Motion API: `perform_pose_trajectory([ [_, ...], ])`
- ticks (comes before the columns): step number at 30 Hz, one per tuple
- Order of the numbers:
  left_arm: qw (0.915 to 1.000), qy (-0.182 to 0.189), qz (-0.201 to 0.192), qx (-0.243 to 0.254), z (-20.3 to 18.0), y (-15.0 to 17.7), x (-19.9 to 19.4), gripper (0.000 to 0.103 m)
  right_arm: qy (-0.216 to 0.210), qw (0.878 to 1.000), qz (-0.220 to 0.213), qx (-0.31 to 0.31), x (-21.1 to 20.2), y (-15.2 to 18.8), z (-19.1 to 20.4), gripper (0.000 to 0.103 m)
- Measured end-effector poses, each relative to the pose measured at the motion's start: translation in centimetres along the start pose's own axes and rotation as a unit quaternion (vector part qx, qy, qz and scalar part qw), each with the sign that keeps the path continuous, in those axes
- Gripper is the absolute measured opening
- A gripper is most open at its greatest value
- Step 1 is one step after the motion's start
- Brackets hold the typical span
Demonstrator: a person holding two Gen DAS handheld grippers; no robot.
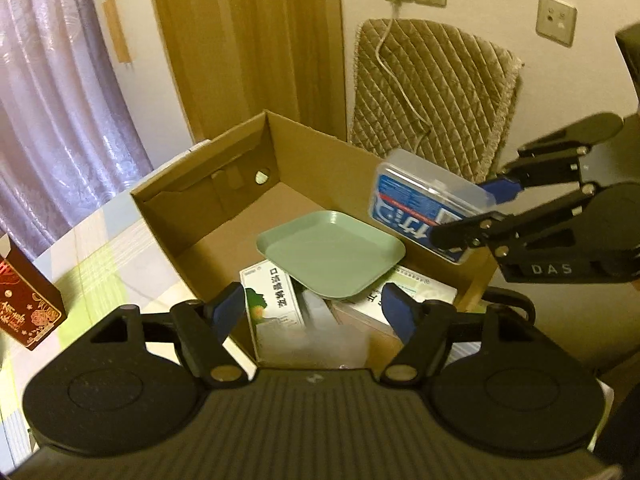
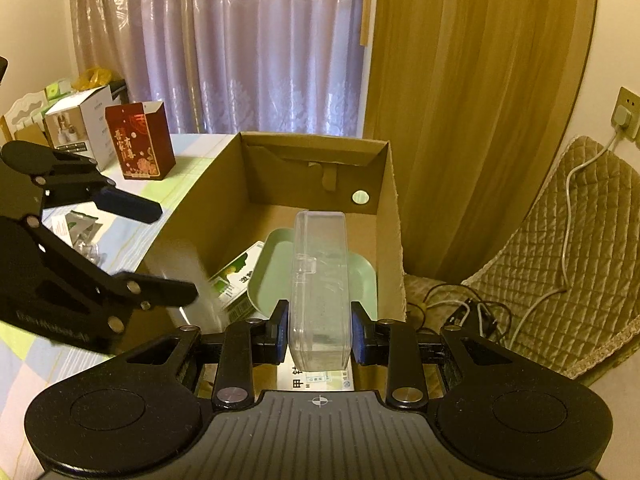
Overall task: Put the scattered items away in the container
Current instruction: 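Open both tools to drop the cup and case into the cardboard box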
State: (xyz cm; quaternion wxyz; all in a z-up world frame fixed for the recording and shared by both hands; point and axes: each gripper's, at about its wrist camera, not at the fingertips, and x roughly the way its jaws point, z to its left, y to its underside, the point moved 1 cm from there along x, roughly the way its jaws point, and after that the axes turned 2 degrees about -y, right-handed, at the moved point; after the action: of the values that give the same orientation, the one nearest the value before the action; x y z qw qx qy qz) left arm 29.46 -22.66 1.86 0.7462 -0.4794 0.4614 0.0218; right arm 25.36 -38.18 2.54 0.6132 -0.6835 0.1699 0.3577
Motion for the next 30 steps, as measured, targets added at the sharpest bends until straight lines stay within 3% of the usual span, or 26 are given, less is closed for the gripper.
perform_pose_trajectory([
  [10,0.9995,-0.025,-0.014,-0.014,2.5,1.5,-2.5,0.075,-0.005,1.000,0.000,0.002,0.1,0.1,0.8,0.033],
  [23,0.9993,-0.027,-0.008,-0.025,3.3,3.3,-3.5,0.075,-0.020,1.000,0.012,0.007,1.8,-0.6,1.7,0.034],
  [30,0.9990,-0.031,-0.004,-0.033,3.9,4.0,-3.7,0.075,-0.005,1.000,0.011,0.016,2.2,-0.5,1.5,0.034],
])
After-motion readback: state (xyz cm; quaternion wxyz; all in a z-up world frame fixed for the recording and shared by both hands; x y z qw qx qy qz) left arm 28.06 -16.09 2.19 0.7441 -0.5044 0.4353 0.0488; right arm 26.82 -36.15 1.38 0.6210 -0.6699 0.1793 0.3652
